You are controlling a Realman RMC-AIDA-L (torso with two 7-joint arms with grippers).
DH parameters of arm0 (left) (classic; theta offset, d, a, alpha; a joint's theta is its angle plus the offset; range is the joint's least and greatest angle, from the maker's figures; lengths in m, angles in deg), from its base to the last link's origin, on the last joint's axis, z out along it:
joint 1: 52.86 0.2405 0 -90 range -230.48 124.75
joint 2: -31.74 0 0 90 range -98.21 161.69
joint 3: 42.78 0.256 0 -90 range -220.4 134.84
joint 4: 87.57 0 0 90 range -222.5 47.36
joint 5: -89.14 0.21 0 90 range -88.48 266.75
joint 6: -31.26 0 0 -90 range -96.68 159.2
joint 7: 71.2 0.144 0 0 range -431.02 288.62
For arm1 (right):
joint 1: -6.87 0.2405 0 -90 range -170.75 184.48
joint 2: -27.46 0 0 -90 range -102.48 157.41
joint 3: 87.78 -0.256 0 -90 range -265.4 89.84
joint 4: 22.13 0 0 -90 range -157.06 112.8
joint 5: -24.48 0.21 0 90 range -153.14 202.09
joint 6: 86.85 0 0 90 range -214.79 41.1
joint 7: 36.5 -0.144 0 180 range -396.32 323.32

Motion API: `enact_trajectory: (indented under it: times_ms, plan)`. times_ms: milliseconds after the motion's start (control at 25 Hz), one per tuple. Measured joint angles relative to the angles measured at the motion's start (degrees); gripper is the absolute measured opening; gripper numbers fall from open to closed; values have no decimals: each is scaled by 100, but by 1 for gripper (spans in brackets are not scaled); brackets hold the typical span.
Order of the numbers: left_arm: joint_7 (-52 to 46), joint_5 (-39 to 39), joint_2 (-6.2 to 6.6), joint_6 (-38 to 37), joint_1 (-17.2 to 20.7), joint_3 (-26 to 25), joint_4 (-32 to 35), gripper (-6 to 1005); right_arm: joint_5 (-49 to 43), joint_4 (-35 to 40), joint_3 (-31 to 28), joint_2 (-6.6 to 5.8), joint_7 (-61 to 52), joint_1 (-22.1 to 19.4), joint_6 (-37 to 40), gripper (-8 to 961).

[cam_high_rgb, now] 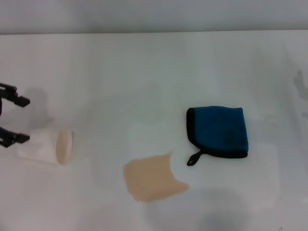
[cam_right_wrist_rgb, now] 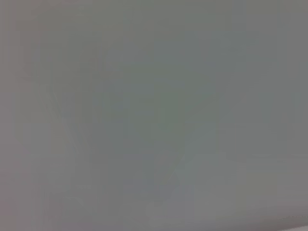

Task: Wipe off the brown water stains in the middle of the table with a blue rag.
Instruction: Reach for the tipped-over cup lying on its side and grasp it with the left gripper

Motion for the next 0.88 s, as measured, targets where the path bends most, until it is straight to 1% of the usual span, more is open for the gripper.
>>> enact_trajectory:
  times_ms: [120,280,320,360,640,800,880]
  plan:
    - [144,419,17,-11,-193,270,-170,866,-6,-22,0,6,19,-6,-34,843]
    - [263,558,1,-12,-240,296,-268,866,-38,-91,33,11,180,-4,-121,843]
    - [344,622,-17,-11,-243,295,-291,866,-44,-123,45,11,230,-14,-122,843]
    - [456,766,-63,4,-248,292,-296,866,-47,-150,51,12,272,-30,-120,843]
    - [814,978,-200,97,-264,276,-175,866,-53,-370,61,12,377,-219,-87,843]
    - [1033,1021,-250,185,-267,277,-137,866,-53,-427,62,12,379,-257,-84,843]
    - [1124,1105,-302,238,-268,281,-147,866,-53,-461,59,13,380,-248,-83,843]
